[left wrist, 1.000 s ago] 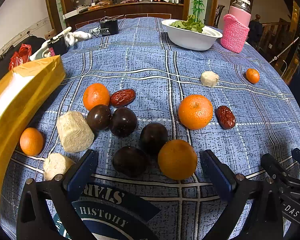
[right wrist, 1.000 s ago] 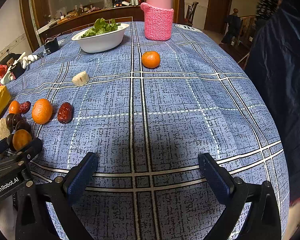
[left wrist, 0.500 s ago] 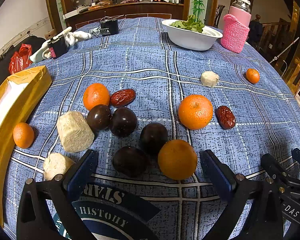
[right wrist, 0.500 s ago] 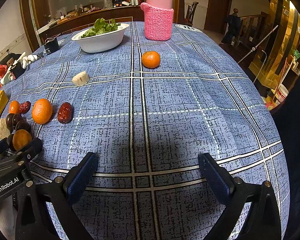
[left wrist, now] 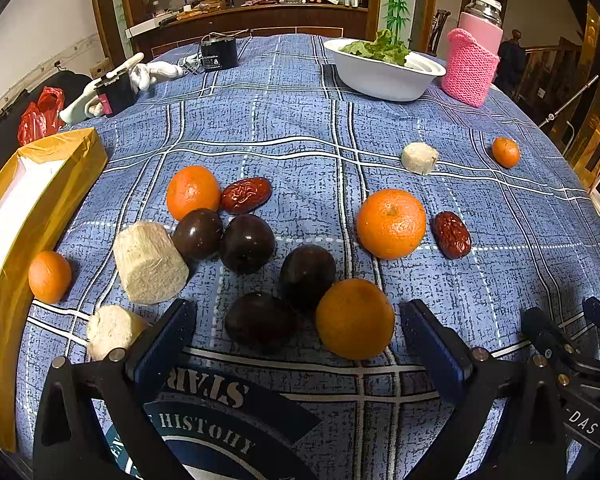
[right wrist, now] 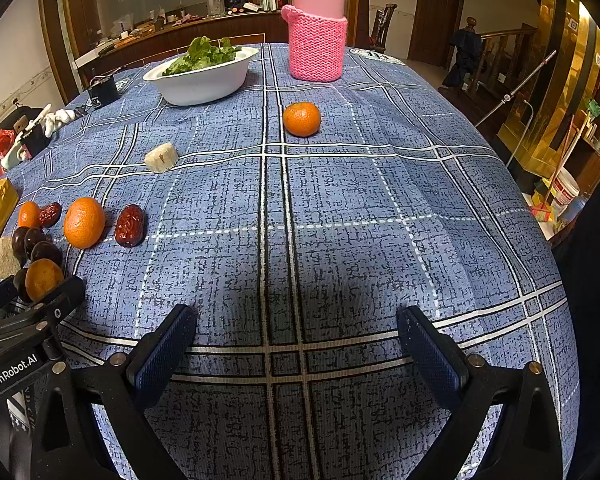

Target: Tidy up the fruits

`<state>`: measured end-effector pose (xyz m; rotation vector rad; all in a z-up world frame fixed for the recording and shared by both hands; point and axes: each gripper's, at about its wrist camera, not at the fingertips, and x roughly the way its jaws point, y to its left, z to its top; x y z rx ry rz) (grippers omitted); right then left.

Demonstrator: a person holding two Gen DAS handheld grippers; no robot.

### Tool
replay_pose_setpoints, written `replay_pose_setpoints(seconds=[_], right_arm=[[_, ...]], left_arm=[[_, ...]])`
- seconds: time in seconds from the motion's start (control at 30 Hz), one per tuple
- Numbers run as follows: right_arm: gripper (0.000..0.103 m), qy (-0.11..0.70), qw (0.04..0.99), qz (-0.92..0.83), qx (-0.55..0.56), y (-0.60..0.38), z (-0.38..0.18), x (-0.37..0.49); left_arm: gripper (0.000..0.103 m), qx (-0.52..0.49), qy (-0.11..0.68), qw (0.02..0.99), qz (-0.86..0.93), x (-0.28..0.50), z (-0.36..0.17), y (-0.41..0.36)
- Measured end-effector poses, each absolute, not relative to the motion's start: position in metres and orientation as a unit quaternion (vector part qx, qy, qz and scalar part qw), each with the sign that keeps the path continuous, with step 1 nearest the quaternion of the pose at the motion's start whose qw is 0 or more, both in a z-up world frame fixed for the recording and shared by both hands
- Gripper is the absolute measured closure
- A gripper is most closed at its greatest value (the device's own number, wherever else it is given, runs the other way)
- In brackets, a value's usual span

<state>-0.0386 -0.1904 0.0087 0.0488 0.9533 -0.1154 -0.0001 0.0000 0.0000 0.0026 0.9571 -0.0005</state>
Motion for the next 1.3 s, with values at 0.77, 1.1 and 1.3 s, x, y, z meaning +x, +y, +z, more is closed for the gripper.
replay_pose_setpoints(seconds=[0.77,1.1,1.3], right_arm=[[0.0,0.459,0.887,-0.056,0.023,-0.1907,0.0094,-0.0386],[0.0,0.458,0.887,-0.057,0.023,-0.1906,0.0097,-0.0386],[0.0,0.458,0.887,-0.057,0.023,-0.1882,0.0082,-0.0367]], left_arm=[[0.0,0.001,0.461,0.888,0.0,-0.0001,0.0,0.0001],[0.0,0.001,0.461,0.888,0.0,0.0,0.0,0.0],[0.0,0.001,0.461,0.888,0.0,-0.0001,0.0,0.0]])
